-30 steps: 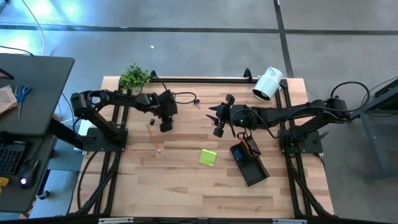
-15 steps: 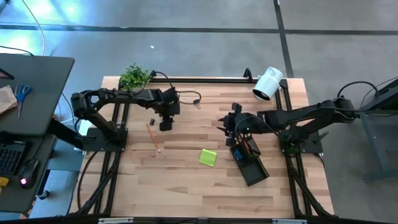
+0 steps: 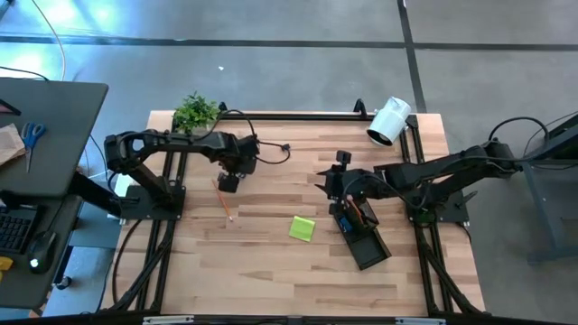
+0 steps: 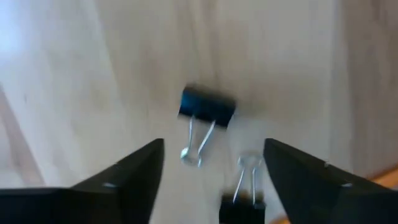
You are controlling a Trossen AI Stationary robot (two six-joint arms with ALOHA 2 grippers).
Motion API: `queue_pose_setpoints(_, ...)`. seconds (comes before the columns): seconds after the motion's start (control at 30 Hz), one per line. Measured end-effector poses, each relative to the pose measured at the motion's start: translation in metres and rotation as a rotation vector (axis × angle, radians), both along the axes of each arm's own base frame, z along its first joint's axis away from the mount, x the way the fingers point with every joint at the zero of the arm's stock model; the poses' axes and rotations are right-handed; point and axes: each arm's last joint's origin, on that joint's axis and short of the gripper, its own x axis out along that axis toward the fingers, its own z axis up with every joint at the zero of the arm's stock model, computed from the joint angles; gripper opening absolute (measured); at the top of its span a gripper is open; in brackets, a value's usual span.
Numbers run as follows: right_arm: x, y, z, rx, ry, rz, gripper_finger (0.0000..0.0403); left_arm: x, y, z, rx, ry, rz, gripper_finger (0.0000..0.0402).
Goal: Pick and place office supplies into organizer
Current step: Put the black binder clip into the black desk organizer
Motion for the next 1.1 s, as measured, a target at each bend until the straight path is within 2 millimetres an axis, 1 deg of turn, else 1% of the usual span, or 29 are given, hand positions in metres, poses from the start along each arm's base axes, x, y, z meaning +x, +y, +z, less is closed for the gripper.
queue_pose_setpoints(0.07,0.0,-0.001,0.0,-0.007,0.003,0.0,0.0142,0.003,0.0,0.0,-0.012,-0.035,-0.026,0.0298)
queue_pose_setpoints(0.17,0.0,-0.004,0.0,-0.01,0.004,-0.006,0.0142,0.006,0.001,-0.001,-0.004,-0.059,-0.061,0.0326)
queue_pose_setpoints(0.27,0.001,-0.005,0.0,-0.006,0.002,-0.014,0.0142,0.007,0.003,-0.005,-0.001,-0.047,-0.079,0.0332)
queue_pose_setpoints(0.33,0.001,-0.005,0.0,-0.005,0.003,-0.01,0.0142,0.009,0.004,-0.008,0.004,-0.042,-0.097,0.0327)
queue_pose_setpoints(0.53,0.0,-0.005,0.0,-0.004,0.006,-0.011,0.0142,0.014,0.009,-0.025,0.065,0.038,-0.125,0.029)
queue_pose_setpoints(0.6,0.0,-0.005,-0.001,0.001,0.01,-0.015,0.0142,0.015,0.01,-0.028,0.057,0.044,-0.126,0.0278)
queue_pose_setpoints(0.83,-0.001,-0.005,-0.002,0.028,0.013,-0.034,0.0142,0.014,0.009,-0.028,0.042,0.04,-0.139,0.023)
queue_pose_setpoints(1.1,-0.002,-0.005,-0.003,0.05,0.018,-0.047,0.0142,0.014,0.007,-0.028,-0.01,0.022,-0.139,0.0141)
